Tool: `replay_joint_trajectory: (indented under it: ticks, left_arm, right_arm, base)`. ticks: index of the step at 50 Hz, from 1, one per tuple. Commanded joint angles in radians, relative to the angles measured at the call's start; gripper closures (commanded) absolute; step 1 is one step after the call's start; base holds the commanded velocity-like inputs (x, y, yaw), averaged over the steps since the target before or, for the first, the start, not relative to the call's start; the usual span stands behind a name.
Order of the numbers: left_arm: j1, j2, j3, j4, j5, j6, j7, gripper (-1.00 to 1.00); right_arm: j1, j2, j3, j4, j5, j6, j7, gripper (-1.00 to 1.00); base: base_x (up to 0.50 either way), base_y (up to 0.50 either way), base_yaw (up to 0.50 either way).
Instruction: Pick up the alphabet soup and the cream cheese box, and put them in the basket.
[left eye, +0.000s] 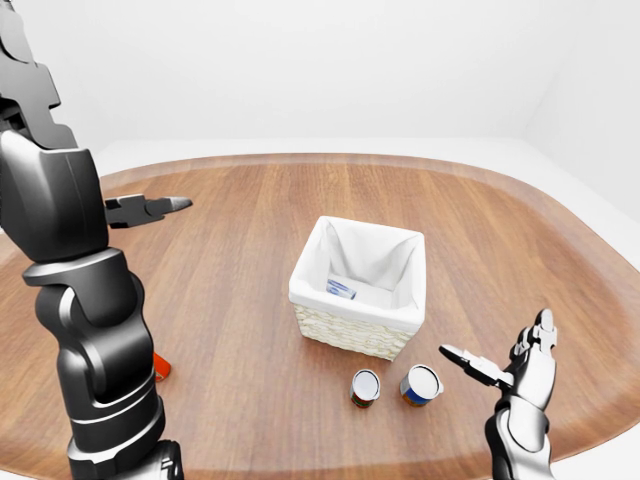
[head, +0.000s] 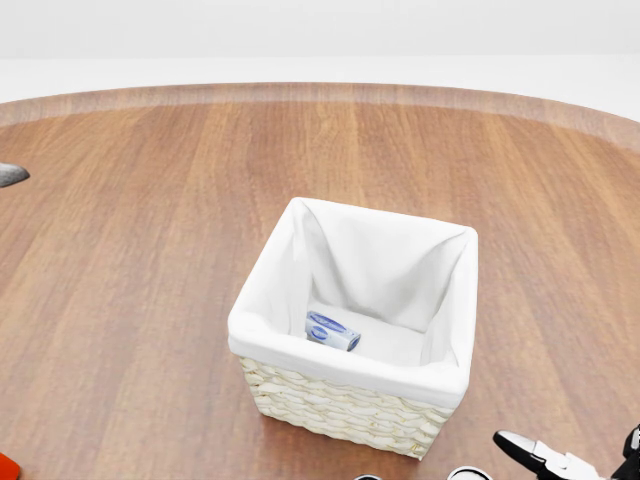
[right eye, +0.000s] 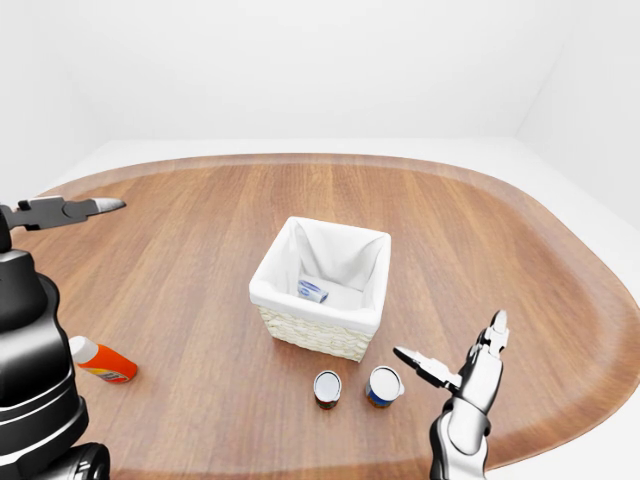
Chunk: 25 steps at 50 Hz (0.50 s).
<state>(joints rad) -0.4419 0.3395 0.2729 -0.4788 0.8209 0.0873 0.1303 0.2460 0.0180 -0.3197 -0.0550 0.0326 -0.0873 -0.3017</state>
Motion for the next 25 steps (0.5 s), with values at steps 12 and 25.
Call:
replay_joint_trajectory:
  ticks: [12,25]
  left_arm:
    - [0.008,-0.011,-0.008,-0.008,0.037,0.0,-0.014,-1.0]
    - [0.014,-0.016,-0.007,-0.005,0.041,0.0,-0.007,-1.0]
  right_arm:
    - [0.06,0.022,0.012,0.053,-0.066,0.0,0.1,-1.0]
    - [0.095,0.035,0.03,0.026,-0.109,0.0,0.122,-1.0]
  base:
    - [0.0,0.0,0.0]
    - [0.0,0.0,0.0]
